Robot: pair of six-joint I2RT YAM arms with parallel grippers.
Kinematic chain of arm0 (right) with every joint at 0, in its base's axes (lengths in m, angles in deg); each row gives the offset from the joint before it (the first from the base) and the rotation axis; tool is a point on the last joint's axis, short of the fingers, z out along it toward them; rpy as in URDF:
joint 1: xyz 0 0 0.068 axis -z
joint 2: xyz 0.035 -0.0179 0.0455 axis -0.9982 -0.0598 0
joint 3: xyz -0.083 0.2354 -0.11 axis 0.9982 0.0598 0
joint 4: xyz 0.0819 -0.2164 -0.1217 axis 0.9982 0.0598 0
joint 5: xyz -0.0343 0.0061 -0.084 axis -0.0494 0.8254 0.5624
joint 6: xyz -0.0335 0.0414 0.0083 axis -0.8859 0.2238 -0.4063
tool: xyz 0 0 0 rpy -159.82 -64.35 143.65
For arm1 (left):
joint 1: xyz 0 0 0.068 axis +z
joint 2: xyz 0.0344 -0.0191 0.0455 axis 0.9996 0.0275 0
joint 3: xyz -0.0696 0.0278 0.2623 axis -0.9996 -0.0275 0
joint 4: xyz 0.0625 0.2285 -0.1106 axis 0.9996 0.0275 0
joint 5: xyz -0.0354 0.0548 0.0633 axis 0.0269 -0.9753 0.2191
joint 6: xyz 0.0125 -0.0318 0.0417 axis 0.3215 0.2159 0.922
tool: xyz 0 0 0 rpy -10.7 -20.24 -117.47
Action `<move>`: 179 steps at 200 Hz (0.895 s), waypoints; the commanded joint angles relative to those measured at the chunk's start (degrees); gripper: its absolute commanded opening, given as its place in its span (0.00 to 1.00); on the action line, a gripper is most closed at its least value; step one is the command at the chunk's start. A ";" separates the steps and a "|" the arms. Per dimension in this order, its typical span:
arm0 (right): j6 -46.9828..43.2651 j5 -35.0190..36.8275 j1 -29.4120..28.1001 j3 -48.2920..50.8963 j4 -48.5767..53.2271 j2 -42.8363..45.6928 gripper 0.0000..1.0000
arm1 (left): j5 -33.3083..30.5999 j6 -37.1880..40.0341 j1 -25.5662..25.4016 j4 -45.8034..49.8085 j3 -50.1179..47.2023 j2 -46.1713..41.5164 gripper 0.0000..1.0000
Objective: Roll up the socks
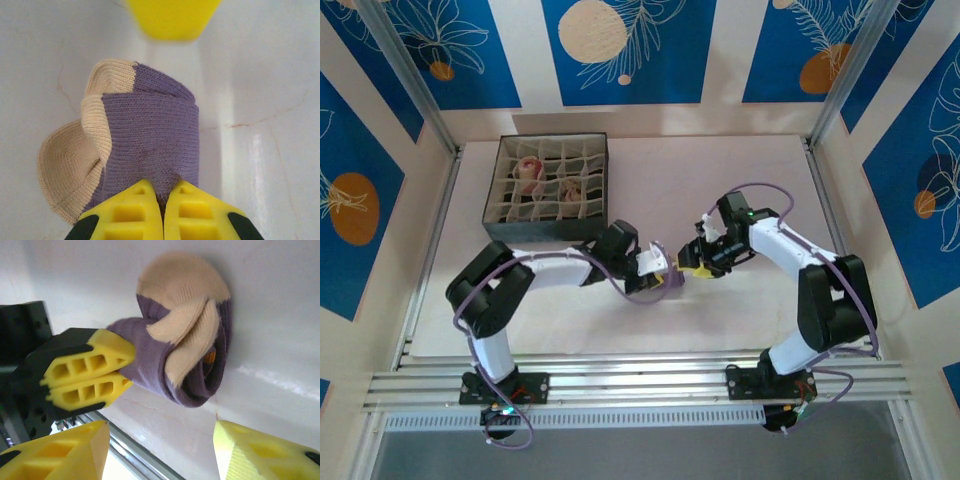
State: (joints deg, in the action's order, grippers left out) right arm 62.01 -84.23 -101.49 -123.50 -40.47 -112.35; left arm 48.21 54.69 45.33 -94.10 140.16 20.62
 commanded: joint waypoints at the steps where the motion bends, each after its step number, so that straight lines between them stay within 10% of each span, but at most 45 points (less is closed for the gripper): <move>1: 0.07 -2.05 0.89 1.90 -3.57 0.93 0.57 | 10.35 -7.85 2.60 10.34 4.13 4.55 0.01; 127: -2.17 -0.50 -2.60 -10.03 -9.03 -20.14 0.57 | 15.46 -17.63 8.46 15.94 13.94 18.36 0.11; 179: -3.65 3.12 -4.86 -11.93 1.35 -25.31 0.20 | 15.61 -15.76 7.65 5.67 8.40 11.79 0.26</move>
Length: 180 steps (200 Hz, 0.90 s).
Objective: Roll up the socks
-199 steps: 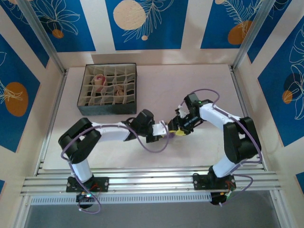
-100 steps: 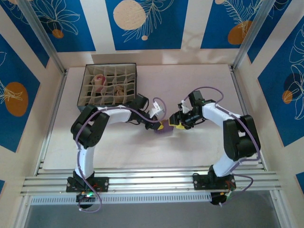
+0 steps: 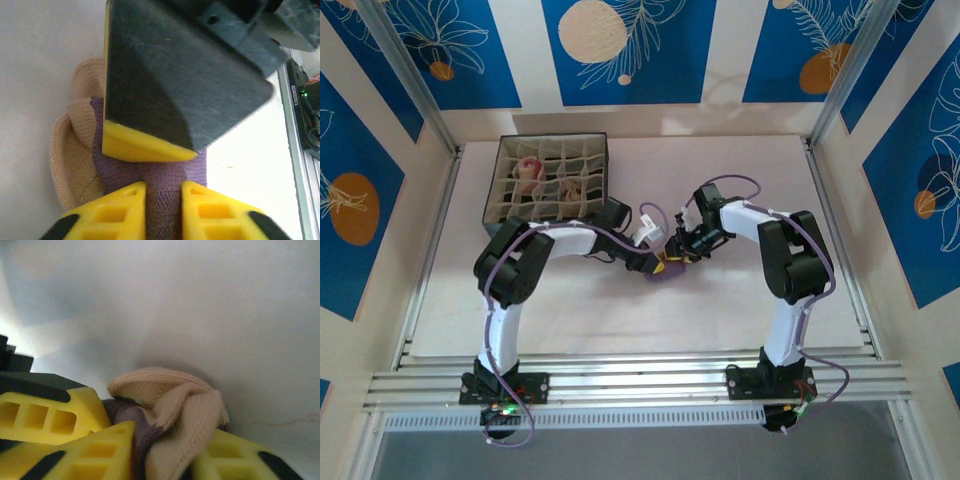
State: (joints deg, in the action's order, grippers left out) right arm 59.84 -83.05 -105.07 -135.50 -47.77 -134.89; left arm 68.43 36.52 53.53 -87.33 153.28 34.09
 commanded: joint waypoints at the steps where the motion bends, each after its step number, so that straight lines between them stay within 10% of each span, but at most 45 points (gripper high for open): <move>1: -1.54 2.10 -1.28 0.11 9.07 -2.82 0.19 | -4.64 2.62 -0.58 -1.29 -4.89 -1.91 0.26; 96: -1.35 6.18 -3.14 1.21 19.16 -1.15 0.13 | -27.20 26.81 -9.12 -25.10 -28.55 -28.19 0.44; 132: -1.16 6.65 -3.67 0.20 20.63 -2.13 0.13 | -40.31 34.59 -16.93 -23.70 -29.68 -28.06 0.52; 180: 0.07 7.27 -4.23 0.66 20.56 -2.33 0.13 | -41.89 31.68 -21.27 -28.27 -30.73 -24.97 0.54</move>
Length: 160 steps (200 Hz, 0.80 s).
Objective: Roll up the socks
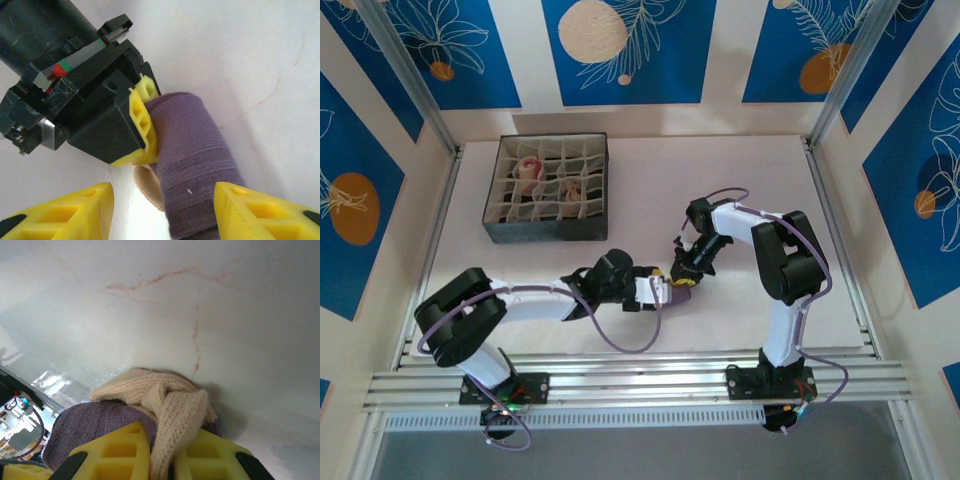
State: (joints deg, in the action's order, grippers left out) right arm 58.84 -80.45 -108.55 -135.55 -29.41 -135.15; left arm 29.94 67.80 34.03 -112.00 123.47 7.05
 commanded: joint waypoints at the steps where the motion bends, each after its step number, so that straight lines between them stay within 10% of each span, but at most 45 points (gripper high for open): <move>1: 1.12 4.67 -0.81 0.72 2.20 -2.11 0.13 | -3.43 0.35 -1.86 -3.69 -0.96 2.10 0.54; 160: 3.21 5.66 -2.23 3.07 0.63 -1.09 0.14 | -4.19 -8.43 -4.94 -13.27 -4.94 8.09 0.58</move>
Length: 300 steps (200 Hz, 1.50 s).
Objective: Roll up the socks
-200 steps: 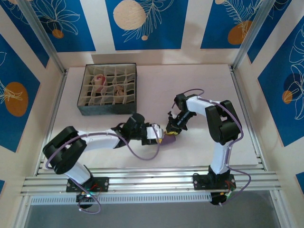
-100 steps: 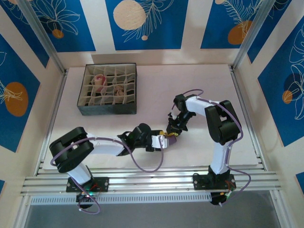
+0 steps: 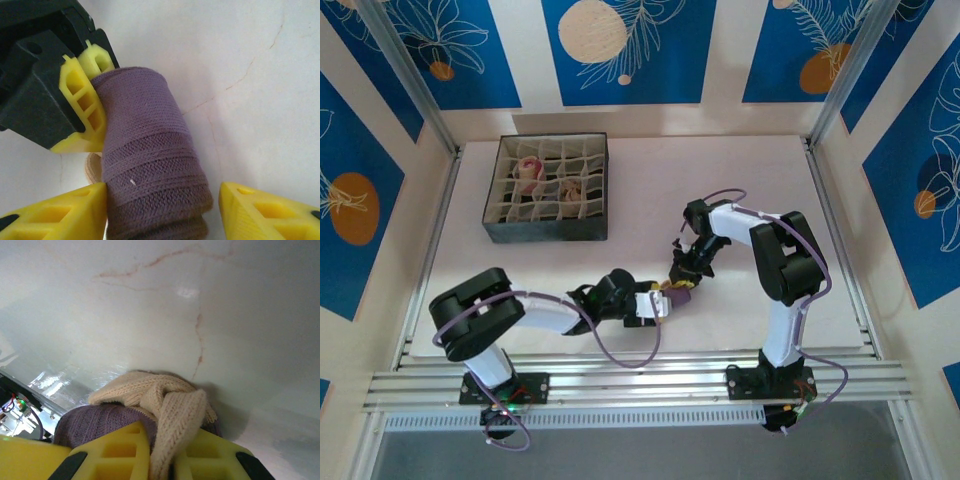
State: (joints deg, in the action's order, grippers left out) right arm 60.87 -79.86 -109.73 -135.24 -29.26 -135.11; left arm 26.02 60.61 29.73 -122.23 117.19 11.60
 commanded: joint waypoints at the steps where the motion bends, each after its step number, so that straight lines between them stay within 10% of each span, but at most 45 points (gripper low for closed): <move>1: 1.17 5.06 -1.07 2.78 0.51 -1.09 0.14 | -0.30 -1.27 -0.63 -3.17 1.37 3.73 0.58; 23: 1.16 4.15 -1.03 3.47 -0.04 0.51 0.23 | -0.51 -1.62 -0.52 -5.18 1.58 6.49 0.52; 66: -0.19 0.21 1.38 7.40 -5.55 11.85 0.53 | 3.20 -2.51 1.56 -6.01 -0.65 6.53 0.00; 140: -13.91 8.48 4.49 12.61 -17.41 43.26 0.60 | 19.29 -3.67 10.22 4.71 1.15 1.78 0.00; 184: -43.69 19.96 -4.87 22.71 -22.44 53.45 0.65 | 27.25 -4.91 14.57 8.27 2.54 2.43 0.00; 252: -59.58 36.46 -21.51 35.45 -38.61 51.37 0.67 | 38.68 -5.93 19.40 21.16 8.53 5.57 0.00; 300: -61.21 35.78 -24.65 35.43 -43.67 44.83 0.67 | 43.27 -6.89 21.21 28.69 12.52 7.85 0.00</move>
State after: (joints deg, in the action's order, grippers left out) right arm 2.62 -44.56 -133.66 -100.12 -67.38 -88.55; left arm 63.66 54.56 49.79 -100.62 127.44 18.11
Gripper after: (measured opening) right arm 0.667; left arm 0.096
